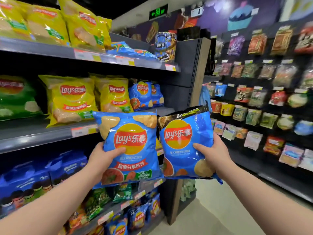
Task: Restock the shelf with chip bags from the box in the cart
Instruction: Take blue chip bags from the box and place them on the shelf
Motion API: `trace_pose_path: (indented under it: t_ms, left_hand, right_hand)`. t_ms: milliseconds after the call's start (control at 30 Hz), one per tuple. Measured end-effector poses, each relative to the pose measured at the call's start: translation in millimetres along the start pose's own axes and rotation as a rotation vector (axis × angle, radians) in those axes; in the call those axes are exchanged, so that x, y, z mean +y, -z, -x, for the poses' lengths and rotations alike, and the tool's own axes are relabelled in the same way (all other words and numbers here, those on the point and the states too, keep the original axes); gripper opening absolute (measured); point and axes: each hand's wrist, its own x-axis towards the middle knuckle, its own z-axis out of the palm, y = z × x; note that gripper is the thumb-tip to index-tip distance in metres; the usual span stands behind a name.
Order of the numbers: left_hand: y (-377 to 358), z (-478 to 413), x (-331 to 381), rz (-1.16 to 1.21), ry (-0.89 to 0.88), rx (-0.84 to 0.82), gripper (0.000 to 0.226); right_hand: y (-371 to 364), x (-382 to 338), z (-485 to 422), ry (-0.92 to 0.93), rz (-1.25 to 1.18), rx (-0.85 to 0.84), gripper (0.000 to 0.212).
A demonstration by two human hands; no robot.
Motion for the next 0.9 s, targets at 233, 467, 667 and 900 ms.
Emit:
trace_pose_path:
  t_ms: [233,467,667,900]
  left_hand:
    - [-37,-110,23,0.012,-0.066,-0.045,0.054]
    - [-68,-175,26,0.017,-0.092,-0.001,0.054]
    - [-102,-218,31,0.059,-0.163,0.128,0.032]
    - [-163,-256,41,0.071,-0.210,0.342,0.023]
  right_hand:
    - [-20,-4,-124,0.026,-0.059,0.067,0.041]
    - [-43,7,-226,0.058,-0.073,0.089,0.050]
    - [-69,23,-333,0.054,-0.229,0.038,0.066]
    - [-91,27,-451,0.131,-0.222,-0.117,0.046]
